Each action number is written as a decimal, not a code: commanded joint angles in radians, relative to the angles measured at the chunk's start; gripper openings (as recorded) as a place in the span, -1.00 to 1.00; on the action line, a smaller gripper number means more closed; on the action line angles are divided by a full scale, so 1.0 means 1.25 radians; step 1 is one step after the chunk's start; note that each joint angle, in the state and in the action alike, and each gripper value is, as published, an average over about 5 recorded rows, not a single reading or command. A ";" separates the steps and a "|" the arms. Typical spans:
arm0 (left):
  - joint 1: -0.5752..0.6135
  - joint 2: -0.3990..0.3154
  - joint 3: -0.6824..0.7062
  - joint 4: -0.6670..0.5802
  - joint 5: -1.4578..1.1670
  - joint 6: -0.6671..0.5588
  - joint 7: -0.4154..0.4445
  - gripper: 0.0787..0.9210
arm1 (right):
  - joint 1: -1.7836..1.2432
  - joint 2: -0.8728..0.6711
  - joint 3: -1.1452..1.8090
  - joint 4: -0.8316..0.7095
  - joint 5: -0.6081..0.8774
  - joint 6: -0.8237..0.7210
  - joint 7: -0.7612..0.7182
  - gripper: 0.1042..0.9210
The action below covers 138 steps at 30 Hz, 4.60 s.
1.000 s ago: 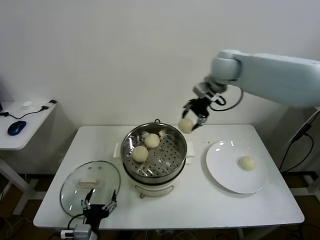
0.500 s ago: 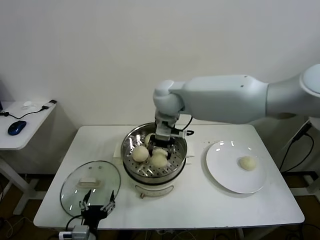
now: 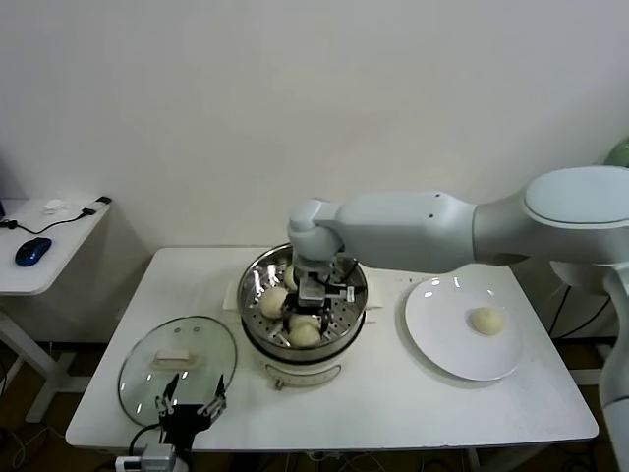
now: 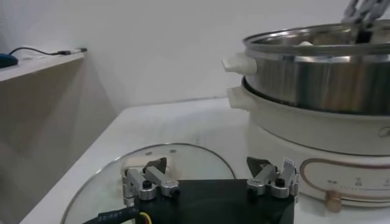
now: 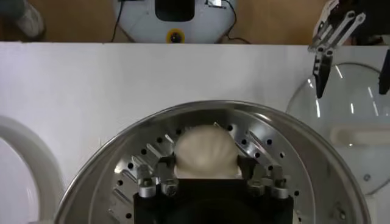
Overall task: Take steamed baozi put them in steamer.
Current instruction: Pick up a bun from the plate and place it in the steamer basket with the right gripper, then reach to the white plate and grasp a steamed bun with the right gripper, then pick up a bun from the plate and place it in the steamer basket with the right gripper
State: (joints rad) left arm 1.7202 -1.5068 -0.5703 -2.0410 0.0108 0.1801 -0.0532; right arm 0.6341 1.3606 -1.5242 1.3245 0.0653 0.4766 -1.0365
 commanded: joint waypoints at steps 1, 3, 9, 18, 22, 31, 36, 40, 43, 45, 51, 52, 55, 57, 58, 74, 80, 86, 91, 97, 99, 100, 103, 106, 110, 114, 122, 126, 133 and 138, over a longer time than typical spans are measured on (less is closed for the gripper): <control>-0.001 0.001 0.000 0.003 0.000 0.000 0.000 0.77 | 0.014 -0.001 0.008 -0.022 0.038 0.025 -0.004 0.71; 0.000 0.001 0.000 0.001 0.000 0.000 0.000 0.77 | 0.059 -0.020 0.010 -0.020 0.087 0.035 -0.031 0.74; 0.003 0.000 0.004 -0.005 0.001 0.000 0.001 0.77 | 0.216 -0.135 -0.060 -0.086 0.308 0.020 -0.094 0.76; -0.005 0.004 0.007 -0.004 0.000 -0.004 0.005 0.77 | 0.282 -0.459 -0.239 -0.187 0.417 -0.281 -0.106 0.76; -0.006 0.009 0.003 -0.003 -0.003 -0.007 0.005 0.77 | 0.171 -0.569 -0.219 -0.223 0.356 -0.311 -0.096 0.76; -0.009 0.009 0.000 -0.004 -0.006 -0.004 0.006 0.77 | -0.174 -0.601 0.052 -0.329 0.230 -0.337 -0.049 0.76; -0.002 0.008 -0.001 -0.005 -0.004 -0.005 0.007 0.77 | -0.283 -0.560 0.156 -0.398 0.157 -0.343 -0.028 0.76; 0.002 0.007 -0.003 -0.005 -0.004 -0.007 0.006 0.77 | -0.330 -0.518 0.205 -0.457 0.112 -0.337 -0.020 0.76; 0.003 0.006 -0.006 -0.005 -0.004 -0.009 0.006 0.77 | -0.356 -0.493 0.230 -0.482 0.103 -0.337 -0.016 0.76; 0.004 0.006 -0.008 -0.005 -0.004 -0.009 0.006 0.77 | -0.370 -0.477 0.245 -0.498 0.099 -0.337 -0.012 0.76; 0.008 0.004 -0.010 -0.003 -0.004 -0.012 0.005 0.77 | -0.401 -0.424 0.302 -0.558 0.080 -0.337 0.003 0.76; 0.008 0.004 -0.010 -0.003 -0.004 -0.013 0.005 0.77 | -0.401 -0.417 0.304 -0.565 0.078 -0.337 0.006 0.76; 0.008 0.003 -0.011 -0.002 -0.004 -0.013 0.004 0.77 | -0.399 -0.404 0.304 -0.575 0.069 -0.338 0.008 0.76; 0.008 0.003 -0.013 -0.002 -0.004 -0.013 0.004 0.77 | -0.398 -0.400 0.301 -0.578 0.062 -0.339 0.006 0.76; 0.008 0.003 -0.013 -0.002 -0.005 -0.013 0.004 0.77 | -0.397 -0.399 0.299 -0.580 0.059 -0.339 0.004 0.76; 0.007 0.002 -0.012 0.000 -0.006 -0.014 0.002 0.77 | -0.259 -0.454 0.183 -0.451 0.148 -0.354 -0.027 0.42; 0.009 0.001 -0.007 -0.010 -0.003 -0.009 0.003 0.77 | 0.065 -0.477 -0.110 -0.241 0.343 -0.396 -0.028 0.41; 0.014 0.001 -0.003 -0.028 -0.003 -0.002 0.004 0.77 | 0.395 -0.394 -0.321 -0.018 0.608 -0.491 -0.010 0.41; 0.021 0.002 0.006 -0.045 -0.002 0.001 0.005 0.77 | 0.478 -0.302 -0.309 0.112 0.784 -0.577 0.041 0.41; 0.022 0.002 0.008 -0.062 -0.002 0.005 0.007 0.77 | 0.396 -0.176 -0.228 0.160 0.855 -0.656 0.151 0.41; 0.022 0.004 0.009 -0.066 -0.003 0.006 0.008 0.77 | 0.342 -0.135 -0.210 0.152 0.853 -0.678 0.188 0.41; 0.022 0.005 0.009 -0.067 -0.003 0.007 0.008 0.77 | 0.314 -0.118 -0.202 0.144 0.849 -0.687 0.204 0.41; 0.021 0.005 0.012 -0.069 -0.003 0.007 0.009 0.77 | 0.237 -0.078 -0.189 0.102 0.824 -0.708 0.237 0.41; 0.023 0.003 0.016 -0.069 -0.003 0.007 0.009 0.77 | 0.187 -0.060 -0.189 0.067 0.801 -0.720 0.255 0.41; 0.028 0.001 0.015 -0.066 -0.004 0.004 0.009 0.77 | 0.132 -0.054 -0.189 0.036 0.768 -0.731 0.271 0.41; 0.030 0.001 0.011 -0.066 -0.013 0.007 0.009 0.77 | 0.095 -0.060 -0.192 0.026 0.729 -0.734 0.279 0.41; 0.026 0.001 0.009 -0.060 -0.020 0.009 0.010 0.77 | 0.052 -0.069 -0.181 -0.002 0.678 -0.740 0.294 0.41; 0.025 0.001 0.009 -0.059 -0.020 0.008 0.011 0.77 | 0.047 -0.073 -0.177 -0.008 0.674 -0.740 0.295 0.42; 0.025 0.003 0.008 -0.057 -0.023 0.008 0.011 0.77 | 0.076 -0.086 -0.158 -0.015 0.694 -0.694 0.252 0.68; 0.027 0.003 0.007 -0.058 -0.023 0.008 0.010 0.77 | 0.111 -0.137 -0.088 -0.027 0.742 -0.633 0.195 0.76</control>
State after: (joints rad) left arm 1.7566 -1.5035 -0.5633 -2.1206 -0.0166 0.1920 -0.0400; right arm 0.7494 1.2346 -1.7120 1.3060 0.9485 -0.3883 -0.7258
